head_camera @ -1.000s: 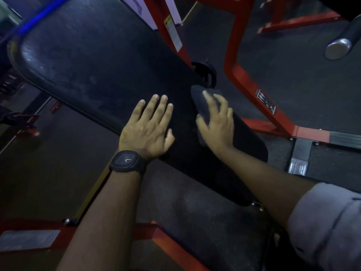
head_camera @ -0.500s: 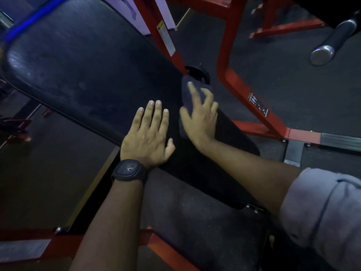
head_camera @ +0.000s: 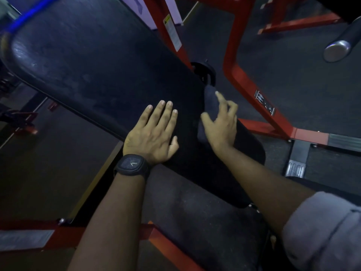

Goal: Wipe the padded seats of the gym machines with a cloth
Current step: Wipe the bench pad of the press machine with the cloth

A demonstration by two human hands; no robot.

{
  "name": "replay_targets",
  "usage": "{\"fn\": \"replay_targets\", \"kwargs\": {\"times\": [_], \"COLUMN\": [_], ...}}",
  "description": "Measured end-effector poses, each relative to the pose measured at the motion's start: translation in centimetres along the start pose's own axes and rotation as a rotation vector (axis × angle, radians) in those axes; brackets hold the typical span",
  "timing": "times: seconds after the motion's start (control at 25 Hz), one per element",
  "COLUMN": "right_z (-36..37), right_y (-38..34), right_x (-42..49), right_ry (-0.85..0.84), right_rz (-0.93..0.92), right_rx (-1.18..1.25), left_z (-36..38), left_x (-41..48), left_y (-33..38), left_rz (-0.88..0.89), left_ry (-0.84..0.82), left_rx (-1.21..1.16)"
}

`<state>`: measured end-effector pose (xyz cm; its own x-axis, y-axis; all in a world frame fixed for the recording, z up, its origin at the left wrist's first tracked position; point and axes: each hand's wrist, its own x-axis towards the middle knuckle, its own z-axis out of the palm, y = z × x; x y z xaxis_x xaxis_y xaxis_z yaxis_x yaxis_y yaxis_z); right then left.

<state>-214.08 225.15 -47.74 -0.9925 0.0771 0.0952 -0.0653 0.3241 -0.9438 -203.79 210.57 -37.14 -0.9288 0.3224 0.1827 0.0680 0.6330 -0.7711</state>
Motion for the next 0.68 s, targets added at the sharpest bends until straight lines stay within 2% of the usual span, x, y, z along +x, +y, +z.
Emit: {"fn": "replay_targets", "kwargs": {"times": [0.04,0.08,0.16,0.2,0.24,0.28,0.32,0.36,0.4,0.48,0.52,0.56,0.64,0.68], "right_z": [0.3,0.5,0.4,-0.1,-0.4,-0.2,0.0,0.2,0.6,0.6,0.4,0.1,0.9,1.2], "right_y": [-1.0,-1.4,0.5,1.7,2.3,2.3,1.1,0.0,-0.2,0.9,2.2,2.6,0.5,-0.9], "right_x": [-0.9,-2.1,-4.2,-3.5,-2.5,-1.7,-2.1,-3.5,-5.5,-10.1,-10.5,-9.8,-7.6,-7.8], "right_ry": [0.002,0.000,-0.061,-0.102,-0.082,-0.024,0.017,0.030,0.018,-0.060,-0.088,-0.075,0.062,0.076], "right_rz": [0.172,0.131,-0.365,-0.494,-0.437,-0.190,0.143,0.350,0.311,-0.168,-0.284,-0.205,0.404,0.550], "right_rx": [0.040,0.008,-0.097,-0.132,-0.155,-0.100,0.021,0.063,0.035,-0.040,-0.067,-0.040,0.228,0.231], "left_z": [0.0,0.0,0.1,0.1,0.1,0.1,0.1,0.1,0.2,0.4,0.4,0.3,0.2,0.2], "left_x": [0.0,-0.1,0.0,0.0,0.0,0.0,-0.1,-0.1,-0.1,0.0,-0.1,-0.1,-0.1,-0.1], "left_y": [0.0,0.1,0.0,0.0,-0.1,-0.1,0.0,0.0,-0.1,-0.1,-0.1,-0.1,-0.1,-0.1], "left_rz": [-0.001,0.002,0.009,0.009,0.010,0.011,0.010,0.009,0.014,0.022,0.018,0.016,0.012,0.014], "left_ry": [0.003,0.001,0.012,0.018,0.020,0.022,0.026,0.028,0.026,0.041,0.043,0.038,0.032,0.031], "left_rx": [-0.004,-0.006,-0.011,-0.012,-0.010,-0.008,-0.008,-0.011,-0.015,-0.014,-0.016,-0.017,-0.010,-0.012]}}
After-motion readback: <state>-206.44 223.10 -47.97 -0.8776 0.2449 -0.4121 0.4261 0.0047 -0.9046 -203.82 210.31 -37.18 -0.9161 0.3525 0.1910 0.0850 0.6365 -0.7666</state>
